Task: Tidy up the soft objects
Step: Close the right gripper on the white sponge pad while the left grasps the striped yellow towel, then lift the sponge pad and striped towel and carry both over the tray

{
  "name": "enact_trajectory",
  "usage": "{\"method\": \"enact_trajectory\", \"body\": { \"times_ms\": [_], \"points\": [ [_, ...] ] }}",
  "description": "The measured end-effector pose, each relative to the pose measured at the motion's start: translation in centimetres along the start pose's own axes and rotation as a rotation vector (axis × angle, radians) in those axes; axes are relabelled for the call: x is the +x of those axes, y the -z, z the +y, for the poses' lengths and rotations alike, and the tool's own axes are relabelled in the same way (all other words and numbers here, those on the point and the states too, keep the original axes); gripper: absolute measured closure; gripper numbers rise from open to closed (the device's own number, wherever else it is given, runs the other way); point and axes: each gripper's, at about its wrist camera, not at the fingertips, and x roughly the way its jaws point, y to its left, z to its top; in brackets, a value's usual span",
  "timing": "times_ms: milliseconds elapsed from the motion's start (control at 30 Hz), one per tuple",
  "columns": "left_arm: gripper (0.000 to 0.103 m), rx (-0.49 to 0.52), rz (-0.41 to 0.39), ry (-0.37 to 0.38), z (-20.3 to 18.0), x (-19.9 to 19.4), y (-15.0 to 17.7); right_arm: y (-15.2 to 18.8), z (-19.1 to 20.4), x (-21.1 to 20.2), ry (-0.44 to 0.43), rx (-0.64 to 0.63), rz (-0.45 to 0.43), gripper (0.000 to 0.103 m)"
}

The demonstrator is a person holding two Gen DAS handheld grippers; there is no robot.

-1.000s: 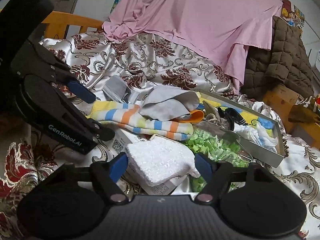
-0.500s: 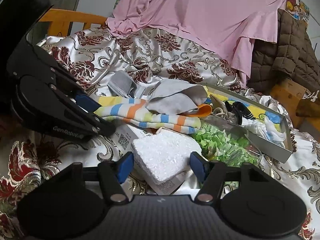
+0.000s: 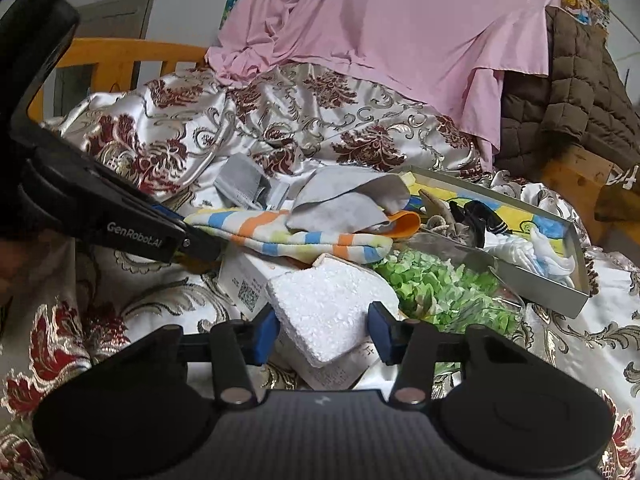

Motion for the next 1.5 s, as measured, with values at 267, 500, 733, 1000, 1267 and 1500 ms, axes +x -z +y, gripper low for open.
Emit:
{"method": "enact_trajectory", "body": {
  "times_ms": [267, 500, 733, 1000, 1267, 1500],
  "points": [
    [0.088, -0.105, -0.057, 0.01, 0.2, -1.3, -0.3, -0.4, -0.4, -0.7, 0.039, 0.038, -0.04, 0.067],
    [0.088, -0.124, -0.075, 0.02, -0.1, -1.8, -0.2, -0.6, -0.5, -1.3, 0.133, 0.02, -0.084, 0.079],
    [0.088, -0.142, -0.102, 0.063, -0.3, -2.3, -0.2, -0.6, -1.4, -1.1, 0.146, 0.058, -0.073, 0.083],
    [0.088, -0.152, -0.143, 0.129, -1.3, -3.2, -0.4, -1.0, -2.1, -1.9, 0.145, 0.105, -0.086, 0.088],
    [0.089, -0.148, -0.196, 0.102, -2.5, -4.6, -0.9, -1.3, -2.3, -2.8, 0.15, 0.103, -0.111, 0.091],
    [0.089, -0.095, -0.238, 0.046, -5.0, -6.3, -2.1, -1.3, -2.8, -3.8, 0.165, 0.12, -0.137, 0.092]
  ]
}}
